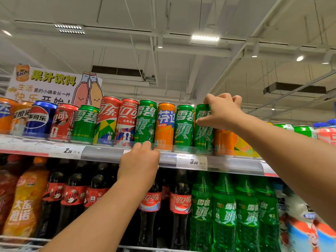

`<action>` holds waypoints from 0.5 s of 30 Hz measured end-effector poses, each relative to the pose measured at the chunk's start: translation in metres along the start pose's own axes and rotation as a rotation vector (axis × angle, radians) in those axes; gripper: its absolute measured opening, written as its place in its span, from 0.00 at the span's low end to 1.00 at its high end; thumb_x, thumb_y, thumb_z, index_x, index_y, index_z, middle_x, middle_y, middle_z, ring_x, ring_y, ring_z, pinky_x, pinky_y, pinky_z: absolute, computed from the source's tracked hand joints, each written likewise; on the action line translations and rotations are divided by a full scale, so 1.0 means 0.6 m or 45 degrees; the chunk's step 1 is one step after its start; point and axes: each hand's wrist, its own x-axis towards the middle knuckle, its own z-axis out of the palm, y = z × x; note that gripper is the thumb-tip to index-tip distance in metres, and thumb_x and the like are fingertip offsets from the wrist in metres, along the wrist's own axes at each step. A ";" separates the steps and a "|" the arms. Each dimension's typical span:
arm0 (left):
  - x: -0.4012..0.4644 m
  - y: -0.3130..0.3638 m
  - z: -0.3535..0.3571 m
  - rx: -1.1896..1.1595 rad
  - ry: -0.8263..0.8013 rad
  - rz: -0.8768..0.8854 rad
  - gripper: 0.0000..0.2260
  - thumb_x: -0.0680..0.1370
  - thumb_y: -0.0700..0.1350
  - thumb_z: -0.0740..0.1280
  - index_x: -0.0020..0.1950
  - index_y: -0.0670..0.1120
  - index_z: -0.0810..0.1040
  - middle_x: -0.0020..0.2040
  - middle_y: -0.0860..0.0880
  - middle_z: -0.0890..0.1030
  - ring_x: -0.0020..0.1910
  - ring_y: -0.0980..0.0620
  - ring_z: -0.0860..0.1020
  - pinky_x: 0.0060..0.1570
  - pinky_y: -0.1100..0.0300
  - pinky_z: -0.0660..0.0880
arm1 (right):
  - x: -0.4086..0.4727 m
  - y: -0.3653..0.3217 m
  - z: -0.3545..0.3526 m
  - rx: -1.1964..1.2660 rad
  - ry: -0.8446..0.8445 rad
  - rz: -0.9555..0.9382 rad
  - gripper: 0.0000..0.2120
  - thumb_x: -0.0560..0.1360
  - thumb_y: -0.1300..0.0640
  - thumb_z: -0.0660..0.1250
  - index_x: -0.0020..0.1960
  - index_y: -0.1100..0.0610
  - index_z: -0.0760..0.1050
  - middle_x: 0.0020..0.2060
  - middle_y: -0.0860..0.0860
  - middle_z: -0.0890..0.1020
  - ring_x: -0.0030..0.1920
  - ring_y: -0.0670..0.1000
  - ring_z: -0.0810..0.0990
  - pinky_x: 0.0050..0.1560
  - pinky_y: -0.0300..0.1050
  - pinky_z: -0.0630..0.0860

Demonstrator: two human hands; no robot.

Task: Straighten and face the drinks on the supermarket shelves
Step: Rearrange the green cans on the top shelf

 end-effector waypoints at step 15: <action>0.002 -0.015 -0.027 -0.067 -0.159 0.028 0.13 0.78 0.59 0.62 0.54 0.51 0.76 0.45 0.53 0.66 0.49 0.52 0.69 0.40 0.56 0.70 | -0.067 -0.026 -0.087 0.855 0.324 -0.073 0.24 0.64 0.54 0.80 0.52 0.52 0.69 0.51 0.52 0.74 0.46 0.47 0.75 0.40 0.34 0.74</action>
